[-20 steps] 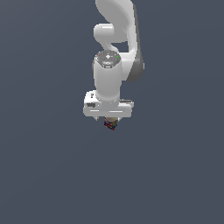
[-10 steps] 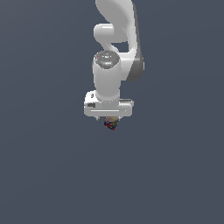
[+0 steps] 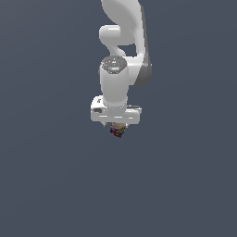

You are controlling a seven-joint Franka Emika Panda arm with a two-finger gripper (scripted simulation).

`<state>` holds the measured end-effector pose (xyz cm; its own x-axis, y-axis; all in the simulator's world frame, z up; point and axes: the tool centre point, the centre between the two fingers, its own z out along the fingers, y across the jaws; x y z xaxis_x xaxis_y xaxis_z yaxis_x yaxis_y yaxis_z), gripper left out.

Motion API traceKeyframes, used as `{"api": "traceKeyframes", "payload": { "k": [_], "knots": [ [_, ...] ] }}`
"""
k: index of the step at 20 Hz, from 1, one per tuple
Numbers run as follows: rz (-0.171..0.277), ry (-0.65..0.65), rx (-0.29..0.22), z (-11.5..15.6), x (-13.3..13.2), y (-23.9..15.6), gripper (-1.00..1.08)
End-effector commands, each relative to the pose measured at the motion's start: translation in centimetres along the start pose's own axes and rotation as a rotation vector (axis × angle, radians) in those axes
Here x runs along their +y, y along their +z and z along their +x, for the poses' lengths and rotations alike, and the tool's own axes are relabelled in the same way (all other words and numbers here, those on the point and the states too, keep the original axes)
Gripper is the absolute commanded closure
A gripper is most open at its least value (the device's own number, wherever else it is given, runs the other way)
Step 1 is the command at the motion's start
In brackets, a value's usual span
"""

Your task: Pick up the object and move it to a goal position.

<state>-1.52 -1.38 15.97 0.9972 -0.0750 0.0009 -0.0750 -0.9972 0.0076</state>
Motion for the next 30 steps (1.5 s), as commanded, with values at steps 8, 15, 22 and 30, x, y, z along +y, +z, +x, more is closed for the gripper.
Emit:
{"api": "traceKeyframes", "payload": {
  "k": [8,15,22,30],
  "knots": [
    [0.005,0.185,-0.001,-2.9,-0.4,2.6,-0.92],
    [0.007,0.319,-0.002,-5.1,-0.6,4.3,-0.92],
    [0.007,0.383,-0.002,-6.2,-0.6,5.1,-0.92],
    [0.007,0.386,-0.003,-6.3,-0.6,5.7,-0.92]
  ]
}}
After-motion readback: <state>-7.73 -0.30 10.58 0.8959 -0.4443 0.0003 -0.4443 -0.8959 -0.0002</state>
